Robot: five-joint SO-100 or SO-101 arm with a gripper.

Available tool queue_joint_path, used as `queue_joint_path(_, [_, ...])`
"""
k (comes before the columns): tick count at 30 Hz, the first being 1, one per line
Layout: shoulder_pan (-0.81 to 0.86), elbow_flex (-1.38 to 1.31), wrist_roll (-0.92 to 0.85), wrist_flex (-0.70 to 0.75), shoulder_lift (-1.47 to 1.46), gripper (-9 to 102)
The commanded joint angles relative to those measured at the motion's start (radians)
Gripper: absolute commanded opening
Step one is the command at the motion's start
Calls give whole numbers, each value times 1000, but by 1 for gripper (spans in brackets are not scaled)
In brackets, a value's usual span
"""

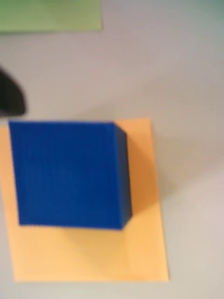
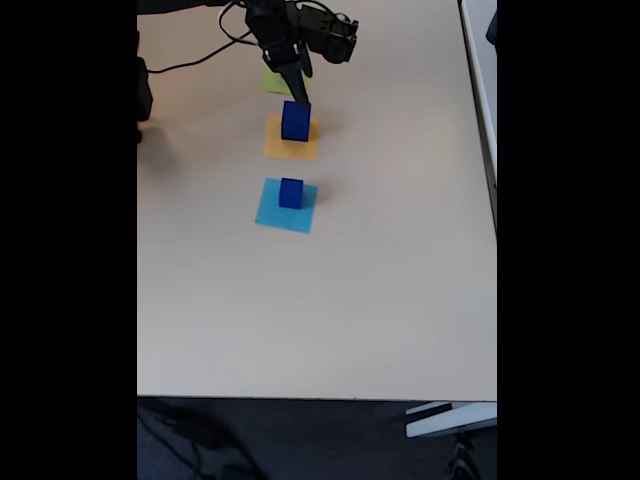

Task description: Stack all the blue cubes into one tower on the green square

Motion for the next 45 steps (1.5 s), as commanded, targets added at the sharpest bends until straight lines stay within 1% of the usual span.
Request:
queue_joint_path(1, [-84, -100, 132, 38, -26, 31])
queue_joint_path(8, [-212, -63, 388, -3, -97, 31])
queue_joint_path(11, [-249, -63, 466, -14, -133, 32])
queue_joint_path(21, [-341, -74, 650, -66, -245, 31])
queue_joint_path(28, [-370, -77, 699, -89, -285, 31])
queue_joint_path(37, [-385, -97, 699, -135, -354, 31])
queue_joint_path(45, [-388, -95, 689, -147, -371, 30])
